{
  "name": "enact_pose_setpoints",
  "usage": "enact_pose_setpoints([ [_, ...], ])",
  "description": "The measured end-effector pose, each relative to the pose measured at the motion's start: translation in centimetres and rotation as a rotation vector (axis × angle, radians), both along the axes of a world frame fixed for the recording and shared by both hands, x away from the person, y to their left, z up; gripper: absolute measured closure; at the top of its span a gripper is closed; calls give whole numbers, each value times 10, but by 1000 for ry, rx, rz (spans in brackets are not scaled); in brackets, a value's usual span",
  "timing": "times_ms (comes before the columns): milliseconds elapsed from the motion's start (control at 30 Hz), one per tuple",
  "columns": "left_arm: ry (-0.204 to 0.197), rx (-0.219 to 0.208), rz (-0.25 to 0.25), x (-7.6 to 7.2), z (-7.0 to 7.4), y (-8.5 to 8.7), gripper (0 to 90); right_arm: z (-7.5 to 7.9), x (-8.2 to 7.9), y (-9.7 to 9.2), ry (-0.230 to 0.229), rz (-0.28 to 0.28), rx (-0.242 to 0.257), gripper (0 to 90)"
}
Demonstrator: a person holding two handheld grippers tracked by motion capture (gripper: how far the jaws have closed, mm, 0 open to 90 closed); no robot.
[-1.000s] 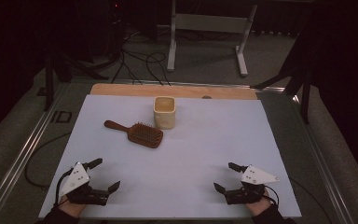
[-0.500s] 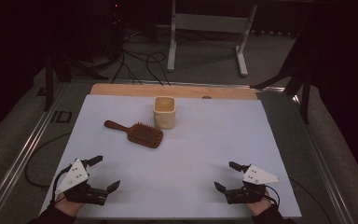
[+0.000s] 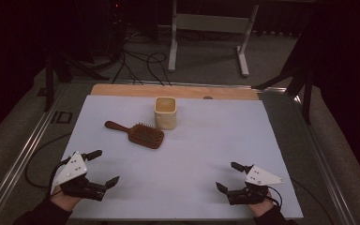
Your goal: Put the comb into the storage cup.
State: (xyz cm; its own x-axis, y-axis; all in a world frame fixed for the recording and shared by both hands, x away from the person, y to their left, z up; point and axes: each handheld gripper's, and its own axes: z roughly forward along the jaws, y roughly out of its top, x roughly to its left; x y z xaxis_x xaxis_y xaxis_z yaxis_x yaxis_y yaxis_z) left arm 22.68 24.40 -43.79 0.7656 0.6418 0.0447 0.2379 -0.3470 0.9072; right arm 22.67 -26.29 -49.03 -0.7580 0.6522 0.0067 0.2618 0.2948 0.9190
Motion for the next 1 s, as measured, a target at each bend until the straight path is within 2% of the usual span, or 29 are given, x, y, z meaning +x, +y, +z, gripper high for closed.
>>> enact_pose_setpoints([
  [133,14,-1,4,5,7,0,1,0,0,0,0,1,2,93],
  [267,25,-9,-6,16,18,2,1,1,-1,0,-2,-2,6,93],
  [333,25,-9,-6,16,18,2,1,1,-1,0,-1,-2,5,93],
  [367,29,-5,-4,22,21,3,1,2,-1,0,-3,1,8,93],
  [600,45,27,2,35,25,3,1,2,-1,0,0,3,13,93],
  [700,62,58,1,44,25,1,1,3,-1,0,-1,3,13,93],
  [1000,78,79,12,60,29,1,2,3,-1,0,1,5,17,93],
])
